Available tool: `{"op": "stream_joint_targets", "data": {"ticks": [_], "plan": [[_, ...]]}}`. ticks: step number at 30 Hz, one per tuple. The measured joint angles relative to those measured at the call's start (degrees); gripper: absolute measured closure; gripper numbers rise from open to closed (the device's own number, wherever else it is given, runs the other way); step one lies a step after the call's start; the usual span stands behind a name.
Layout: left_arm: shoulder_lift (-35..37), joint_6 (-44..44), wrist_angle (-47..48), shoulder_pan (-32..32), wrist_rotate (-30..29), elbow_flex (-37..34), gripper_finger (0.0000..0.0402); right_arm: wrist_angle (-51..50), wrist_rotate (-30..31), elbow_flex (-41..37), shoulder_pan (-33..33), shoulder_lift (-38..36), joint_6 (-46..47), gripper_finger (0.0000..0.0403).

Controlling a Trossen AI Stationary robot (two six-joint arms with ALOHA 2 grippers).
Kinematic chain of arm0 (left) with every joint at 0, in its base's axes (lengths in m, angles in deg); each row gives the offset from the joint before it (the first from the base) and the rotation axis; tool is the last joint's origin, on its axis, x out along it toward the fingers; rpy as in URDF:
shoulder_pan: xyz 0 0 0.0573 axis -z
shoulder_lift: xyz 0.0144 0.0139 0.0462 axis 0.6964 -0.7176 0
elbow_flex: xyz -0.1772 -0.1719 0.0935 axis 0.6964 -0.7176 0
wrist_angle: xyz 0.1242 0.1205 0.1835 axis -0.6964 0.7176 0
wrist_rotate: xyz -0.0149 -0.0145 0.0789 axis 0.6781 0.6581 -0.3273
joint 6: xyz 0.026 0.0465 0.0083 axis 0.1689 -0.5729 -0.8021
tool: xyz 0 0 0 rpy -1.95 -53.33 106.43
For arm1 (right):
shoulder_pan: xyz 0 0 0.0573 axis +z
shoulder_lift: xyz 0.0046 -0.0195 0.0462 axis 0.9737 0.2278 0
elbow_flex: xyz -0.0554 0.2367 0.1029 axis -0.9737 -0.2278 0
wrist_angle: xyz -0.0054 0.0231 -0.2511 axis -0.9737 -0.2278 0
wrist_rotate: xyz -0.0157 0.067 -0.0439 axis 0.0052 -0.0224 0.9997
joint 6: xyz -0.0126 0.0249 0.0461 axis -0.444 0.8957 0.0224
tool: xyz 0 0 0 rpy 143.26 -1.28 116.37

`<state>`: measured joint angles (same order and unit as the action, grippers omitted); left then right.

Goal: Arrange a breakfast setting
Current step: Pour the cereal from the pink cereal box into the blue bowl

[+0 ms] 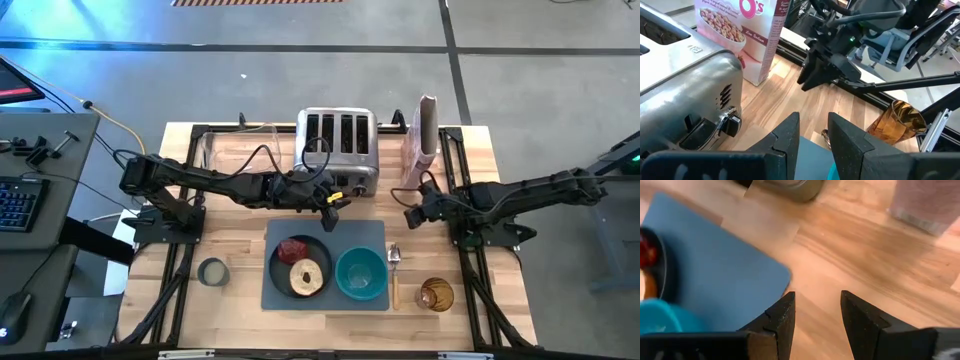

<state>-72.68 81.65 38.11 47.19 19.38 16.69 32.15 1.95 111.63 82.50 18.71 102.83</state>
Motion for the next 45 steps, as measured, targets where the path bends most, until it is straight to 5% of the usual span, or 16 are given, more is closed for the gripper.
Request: {"op": "stream_joint_targets", "data": {"ticks": [15, 29, 45], "plan": [[0.0, 0.0, 0.02, 0.0, -0.01, 0.0, 0.0312, -0.49, 9.19, 0.0, 0.0, 5.58, 11.18, 0.0259], [0.0, 0.0, 0.0, -0.02, -0.02, 0.0, 0.0312, -1.92, 22.26, 0.0, 0.0, 5.67, 11.18, 0.0102], [0.0, 0.0, 0.01, -0.02, -0.02, 0.0, 0.0312, 1.62, 42.17, 0.0, -0.07, 14.91, 11.16, 0.0096]]}}
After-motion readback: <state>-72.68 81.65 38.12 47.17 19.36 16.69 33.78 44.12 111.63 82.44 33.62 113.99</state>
